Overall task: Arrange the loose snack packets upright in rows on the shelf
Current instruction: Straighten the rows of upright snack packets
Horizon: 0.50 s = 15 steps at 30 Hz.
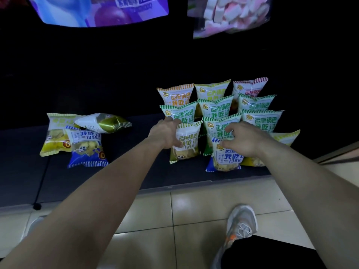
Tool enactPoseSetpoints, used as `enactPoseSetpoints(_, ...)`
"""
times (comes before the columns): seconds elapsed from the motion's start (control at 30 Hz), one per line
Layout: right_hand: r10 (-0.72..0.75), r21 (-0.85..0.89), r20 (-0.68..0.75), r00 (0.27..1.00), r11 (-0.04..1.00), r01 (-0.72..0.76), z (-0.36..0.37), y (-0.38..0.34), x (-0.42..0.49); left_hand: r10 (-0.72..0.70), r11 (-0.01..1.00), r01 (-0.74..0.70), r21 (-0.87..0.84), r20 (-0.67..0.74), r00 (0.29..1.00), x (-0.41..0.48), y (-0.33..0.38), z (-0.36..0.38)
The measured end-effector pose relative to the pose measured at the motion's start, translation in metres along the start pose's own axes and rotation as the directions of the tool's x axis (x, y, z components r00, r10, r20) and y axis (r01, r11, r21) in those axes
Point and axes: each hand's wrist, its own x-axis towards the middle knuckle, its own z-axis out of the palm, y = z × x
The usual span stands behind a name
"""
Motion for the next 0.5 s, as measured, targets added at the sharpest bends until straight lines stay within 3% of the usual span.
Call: enactPoseSetpoints(0.5,-0.03,-0.064,0.001,1.0,0.998,0.03,-0.007,-0.022,-0.009,0.018,0.993,-0.001,0.121,-0.135,0.991,-0.022,0.017,-0.008)
